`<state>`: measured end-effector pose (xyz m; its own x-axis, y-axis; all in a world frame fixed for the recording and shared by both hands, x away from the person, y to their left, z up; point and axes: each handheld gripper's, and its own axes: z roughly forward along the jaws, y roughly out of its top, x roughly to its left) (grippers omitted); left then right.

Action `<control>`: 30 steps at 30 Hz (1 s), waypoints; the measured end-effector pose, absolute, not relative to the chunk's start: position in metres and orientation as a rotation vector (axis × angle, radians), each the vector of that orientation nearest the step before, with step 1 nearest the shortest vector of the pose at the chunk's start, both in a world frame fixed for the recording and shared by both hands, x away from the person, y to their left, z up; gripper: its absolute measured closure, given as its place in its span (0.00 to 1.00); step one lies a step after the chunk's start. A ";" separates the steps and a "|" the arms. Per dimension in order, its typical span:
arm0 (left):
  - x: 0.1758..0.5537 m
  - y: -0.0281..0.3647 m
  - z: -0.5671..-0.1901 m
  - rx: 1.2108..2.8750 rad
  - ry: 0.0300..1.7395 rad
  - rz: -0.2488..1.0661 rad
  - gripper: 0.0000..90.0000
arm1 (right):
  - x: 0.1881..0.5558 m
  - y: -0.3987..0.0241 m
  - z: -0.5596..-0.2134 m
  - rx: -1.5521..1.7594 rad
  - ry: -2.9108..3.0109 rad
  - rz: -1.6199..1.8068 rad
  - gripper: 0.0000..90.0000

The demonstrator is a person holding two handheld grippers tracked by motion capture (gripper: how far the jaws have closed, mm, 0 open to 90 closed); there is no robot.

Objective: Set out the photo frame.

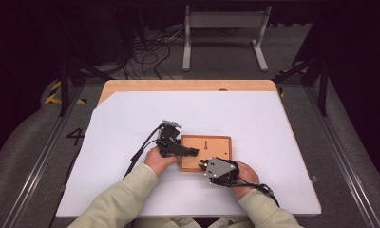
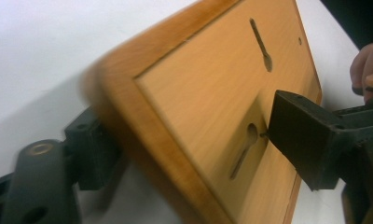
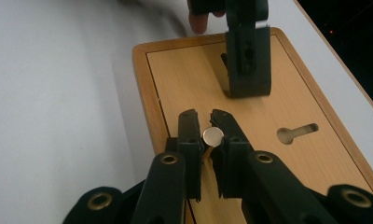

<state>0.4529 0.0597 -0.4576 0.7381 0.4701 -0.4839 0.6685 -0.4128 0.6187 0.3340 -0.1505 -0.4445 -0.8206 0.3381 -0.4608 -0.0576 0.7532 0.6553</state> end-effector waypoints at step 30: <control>0.425 0.074 -0.424 2.123 0.674 -0.116 0.46 | 0.335 -0.219 -0.393 0.479 2.283 1.286 0.53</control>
